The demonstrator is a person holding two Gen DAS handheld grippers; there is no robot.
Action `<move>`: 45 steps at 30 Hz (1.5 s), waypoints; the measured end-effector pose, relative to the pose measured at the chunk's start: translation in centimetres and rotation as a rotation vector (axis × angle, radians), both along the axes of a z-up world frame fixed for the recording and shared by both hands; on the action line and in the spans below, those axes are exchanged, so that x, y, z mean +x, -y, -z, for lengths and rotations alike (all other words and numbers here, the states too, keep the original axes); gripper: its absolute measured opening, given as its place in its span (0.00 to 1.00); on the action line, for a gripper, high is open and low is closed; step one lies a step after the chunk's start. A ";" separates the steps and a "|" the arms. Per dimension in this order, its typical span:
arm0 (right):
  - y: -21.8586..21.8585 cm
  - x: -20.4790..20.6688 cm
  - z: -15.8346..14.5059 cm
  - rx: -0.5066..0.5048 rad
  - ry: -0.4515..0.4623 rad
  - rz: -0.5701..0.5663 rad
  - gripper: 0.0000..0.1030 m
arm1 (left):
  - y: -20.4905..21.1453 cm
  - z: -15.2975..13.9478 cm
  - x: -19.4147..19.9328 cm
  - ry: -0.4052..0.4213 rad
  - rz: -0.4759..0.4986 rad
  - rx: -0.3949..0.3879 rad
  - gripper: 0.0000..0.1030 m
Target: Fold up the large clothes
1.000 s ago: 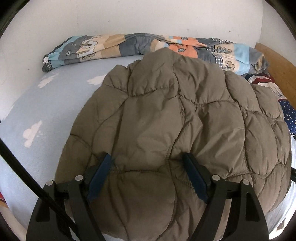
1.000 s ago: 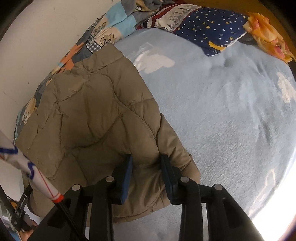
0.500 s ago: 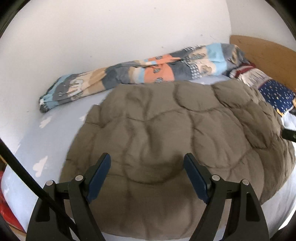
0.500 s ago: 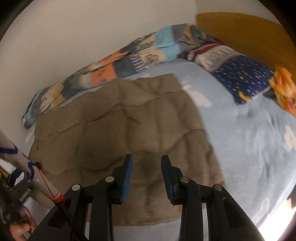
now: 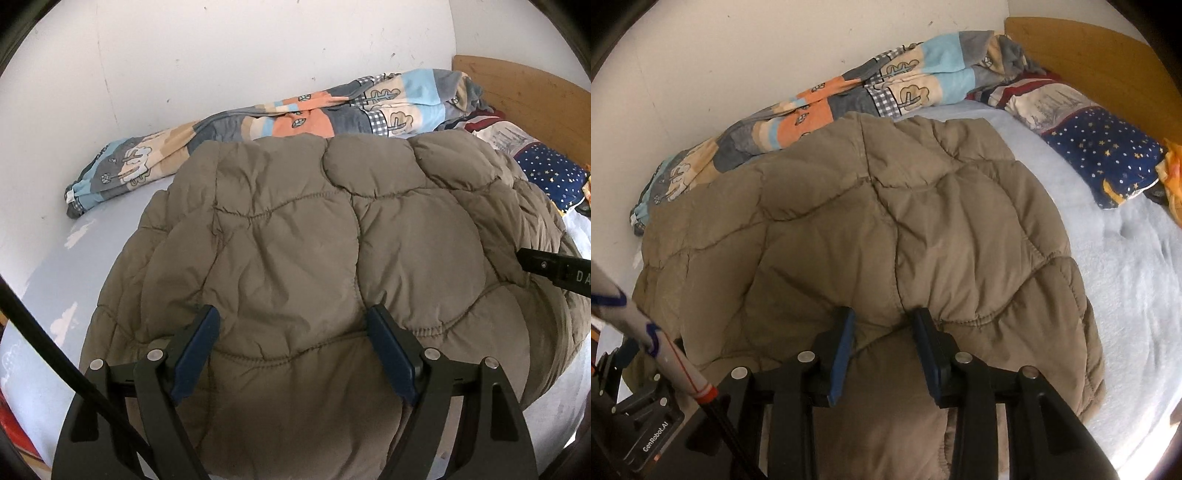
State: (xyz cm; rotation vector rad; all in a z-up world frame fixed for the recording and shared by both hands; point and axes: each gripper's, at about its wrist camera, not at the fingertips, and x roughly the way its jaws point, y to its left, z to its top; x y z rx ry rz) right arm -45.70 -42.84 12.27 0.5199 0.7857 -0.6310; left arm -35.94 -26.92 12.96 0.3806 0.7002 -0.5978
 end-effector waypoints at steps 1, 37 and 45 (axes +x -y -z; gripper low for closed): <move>0.0 0.0 0.0 0.000 0.000 0.000 0.37 | 0.0 0.1 0.0 0.000 -0.001 0.000 0.80; -5.6 -3.5 -5.0 -0.149 0.035 -0.075 0.51 | -2.7 -4.5 -3.1 0.045 -0.006 -0.053 0.83; -11.9 -8.8 -11.4 -0.218 0.184 -0.069 0.72 | -7.8 -10.6 -6.1 0.078 -0.102 -0.141 0.83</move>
